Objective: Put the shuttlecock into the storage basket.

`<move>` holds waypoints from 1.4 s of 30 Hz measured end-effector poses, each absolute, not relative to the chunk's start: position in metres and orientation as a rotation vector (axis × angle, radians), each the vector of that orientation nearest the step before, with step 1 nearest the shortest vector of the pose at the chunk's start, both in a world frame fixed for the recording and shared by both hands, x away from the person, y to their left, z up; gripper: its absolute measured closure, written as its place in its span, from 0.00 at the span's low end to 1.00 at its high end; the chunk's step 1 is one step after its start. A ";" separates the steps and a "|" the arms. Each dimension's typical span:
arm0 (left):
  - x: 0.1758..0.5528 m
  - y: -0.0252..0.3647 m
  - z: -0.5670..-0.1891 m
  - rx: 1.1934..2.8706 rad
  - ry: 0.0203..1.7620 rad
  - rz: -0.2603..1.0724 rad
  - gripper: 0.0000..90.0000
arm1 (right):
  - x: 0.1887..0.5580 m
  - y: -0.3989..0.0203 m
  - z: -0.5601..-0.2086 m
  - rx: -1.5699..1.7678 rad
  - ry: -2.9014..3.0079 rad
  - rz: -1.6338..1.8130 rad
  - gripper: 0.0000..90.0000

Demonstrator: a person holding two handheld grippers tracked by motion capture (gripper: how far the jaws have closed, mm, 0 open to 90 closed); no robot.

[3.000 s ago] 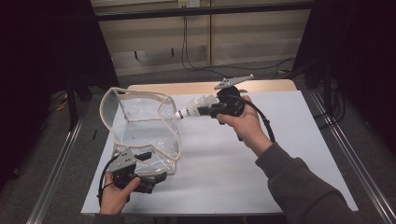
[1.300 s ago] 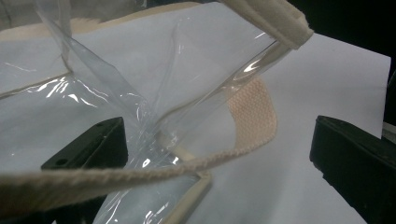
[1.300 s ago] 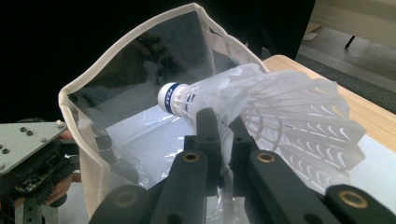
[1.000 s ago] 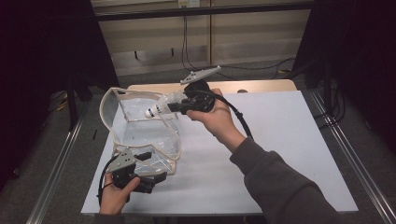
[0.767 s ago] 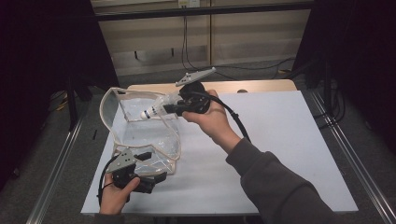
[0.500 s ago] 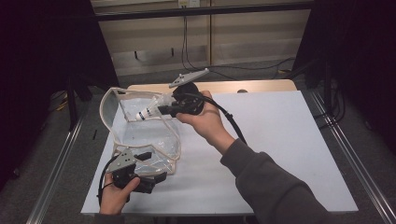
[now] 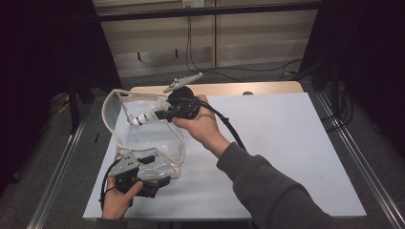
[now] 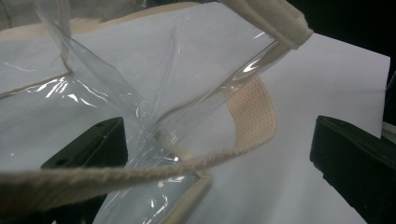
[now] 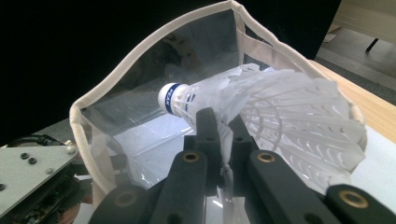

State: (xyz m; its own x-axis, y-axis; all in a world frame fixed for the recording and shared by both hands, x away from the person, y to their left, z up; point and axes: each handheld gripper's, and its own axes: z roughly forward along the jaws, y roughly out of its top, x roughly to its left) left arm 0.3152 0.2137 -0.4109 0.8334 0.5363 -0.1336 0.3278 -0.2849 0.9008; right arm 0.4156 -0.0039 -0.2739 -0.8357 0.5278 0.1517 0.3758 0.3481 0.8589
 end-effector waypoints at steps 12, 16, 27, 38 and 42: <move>0.315 0.214 -0.411 1.895 0.652 0.234 0.05 | 0.418 0.013 -0.276 0.810 2.462 1.486 0.98; 0.315 0.214 -0.411 1.893 0.652 0.231 0.05 | 0.419 0.017 -0.278 0.817 2.474 1.488 0.98; 0.314 0.214 -0.411 1.891 0.654 0.232 0.05 | 0.421 0.027 -0.284 0.805 2.482 1.479 0.98; 0.314 0.214 -0.411 1.890 0.654 0.232 0.05 | 0.420 0.041 -0.292 0.793 2.507 1.459 0.98; 0.314 0.214 -0.411 1.888 0.647 0.226 0.05 | 0.421 0.045 -0.296 0.792 2.510 1.452 0.98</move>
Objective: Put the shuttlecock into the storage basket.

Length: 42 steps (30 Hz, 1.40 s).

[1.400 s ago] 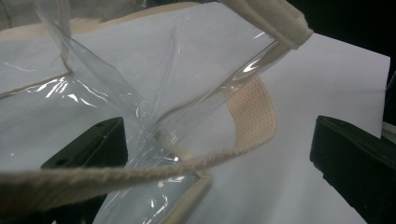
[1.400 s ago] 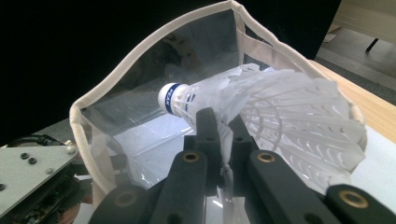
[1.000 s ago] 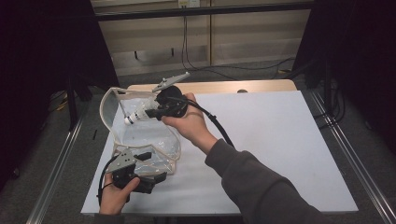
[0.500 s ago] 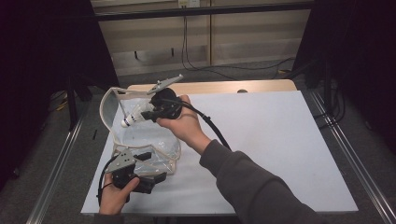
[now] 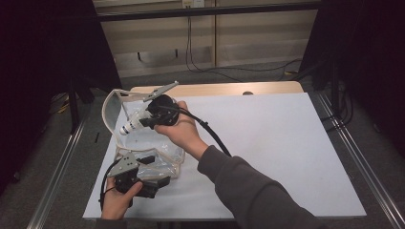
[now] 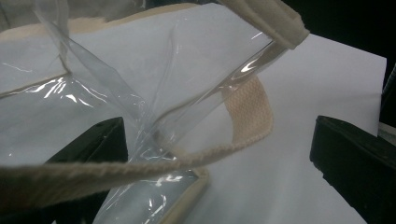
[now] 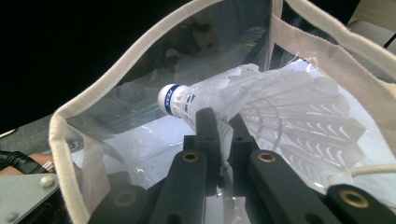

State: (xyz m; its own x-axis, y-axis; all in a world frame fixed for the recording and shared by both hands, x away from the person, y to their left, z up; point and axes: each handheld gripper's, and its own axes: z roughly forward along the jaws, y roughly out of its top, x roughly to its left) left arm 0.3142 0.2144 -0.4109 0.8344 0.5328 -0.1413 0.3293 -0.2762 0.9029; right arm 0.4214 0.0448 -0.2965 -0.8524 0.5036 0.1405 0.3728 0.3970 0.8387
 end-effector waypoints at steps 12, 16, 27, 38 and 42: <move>0.314 0.214 -0.411 1.888 0.652 0.229 0.05 | 0.423 0.054 -0.305 0.812 2.514 1.451 0.97; 0.314 0.214 -0.411 1.892 0.648 0.230 0.05 | 0.424 0.055 -0.308 0.822 2.513 1.447 0.97; 0.314 0.214 -0.411 1.886 0.654 0.229 0.05 | 0.425 0.061 -0.312 0.817 2.520 1.437 0.97; 0.314 0.214 -0.411 1.888 0.651 0.230 0.05 | 0.423 0.065 -0.312 0.806 2.518 1.435 0.97; 0.313 0.214 -0.411 1.882 0.652 0.226 0.05 | 0.422 0.065 -0.311 0.803 2.510 1.434 0.97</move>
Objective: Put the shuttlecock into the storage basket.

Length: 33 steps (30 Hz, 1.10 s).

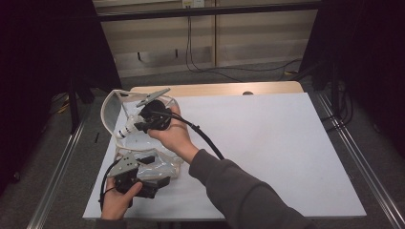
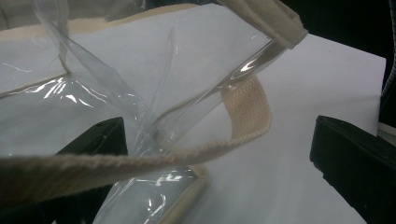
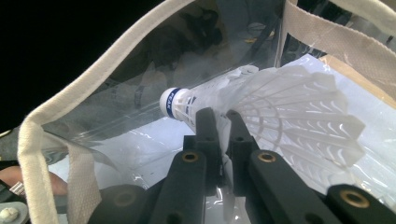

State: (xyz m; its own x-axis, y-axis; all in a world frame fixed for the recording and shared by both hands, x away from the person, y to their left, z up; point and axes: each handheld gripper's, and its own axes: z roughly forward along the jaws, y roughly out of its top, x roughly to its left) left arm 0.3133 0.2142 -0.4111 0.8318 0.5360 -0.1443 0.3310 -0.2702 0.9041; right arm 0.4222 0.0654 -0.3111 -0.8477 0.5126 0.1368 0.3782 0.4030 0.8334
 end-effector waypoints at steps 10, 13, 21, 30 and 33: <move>0.313 0.214 -0.411 1.888 0.654 0.230 0.05 | 0.421 0.071 -0.310 0.783 2.511 1.421 0.97; 0.314 0.215 -0.411 1.891 0.640 0.225 0.05 | 0.422 0.071 -0.312 0.788 2.507 1.412 0.97; 0.313 0.215 -0.411 1.885 0.650 0.229 0.05 | 0.426 0.071 -0.316 0.804 2.517 1.381 0.97; 0.312 0.216 -0.410 1.886 0.649 0.228 0.05 | 0.429 0.071 -0.320 0.818 2.515 1.354 0.97; 0.312 0.216 -0.410 1.886 0.647 0.229 0.05 | 0.430 0.071 -0.321 0.821 2.519 1.349 0.97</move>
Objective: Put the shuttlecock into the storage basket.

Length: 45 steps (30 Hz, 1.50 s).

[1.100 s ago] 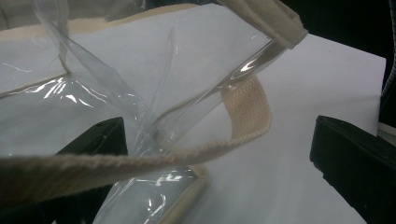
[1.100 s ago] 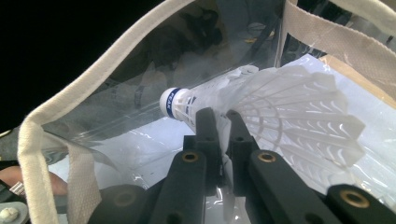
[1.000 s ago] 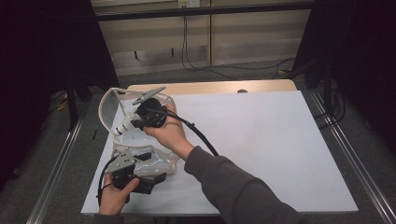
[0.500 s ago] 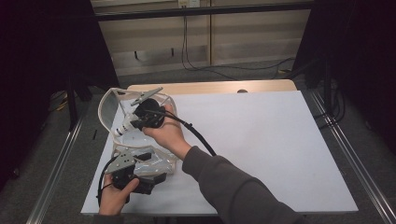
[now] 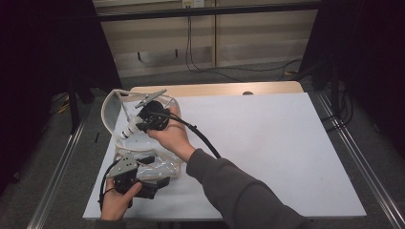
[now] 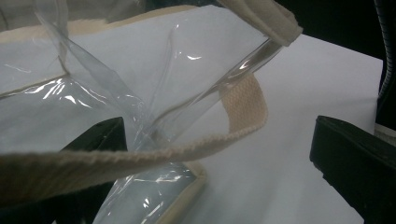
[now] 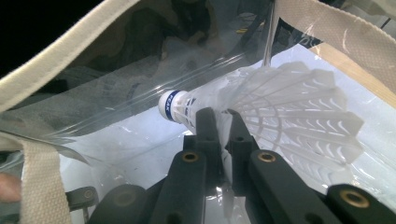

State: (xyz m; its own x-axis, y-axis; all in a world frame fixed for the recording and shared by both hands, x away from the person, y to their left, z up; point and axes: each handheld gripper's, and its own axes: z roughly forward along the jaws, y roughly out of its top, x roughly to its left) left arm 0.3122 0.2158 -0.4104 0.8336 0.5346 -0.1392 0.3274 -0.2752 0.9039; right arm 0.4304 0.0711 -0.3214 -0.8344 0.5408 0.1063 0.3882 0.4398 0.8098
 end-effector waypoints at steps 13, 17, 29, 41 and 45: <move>0.313 0.216 -0.411 1.884 0.638 0.215 0.05 | 0.431 0.075 -0.328 0.813 2.528 1.340 0.97; 0.313 0.216 -0.411 1.880 0.638 0.213 0.05 | 0.430 0.077 -0.329 0.802 2.529 1.337 0.97; 0.313 0.215 -0.411 1.888 0.640 0.223 0.05 | 0.429 0.078 -0.329 0.796 2.526 1.337 0.97; 0.310 0.216 -0.411 1.889 0.631 0.218 0.05 | 0.427 0.082 -0.332 0.792 2.529 1.334 0.97; 0.308 0.217 -0.411 1.887 0.638 0.230 0.05 | 0.428 0.083 -0.335 0.798 2.523 1.327 0.97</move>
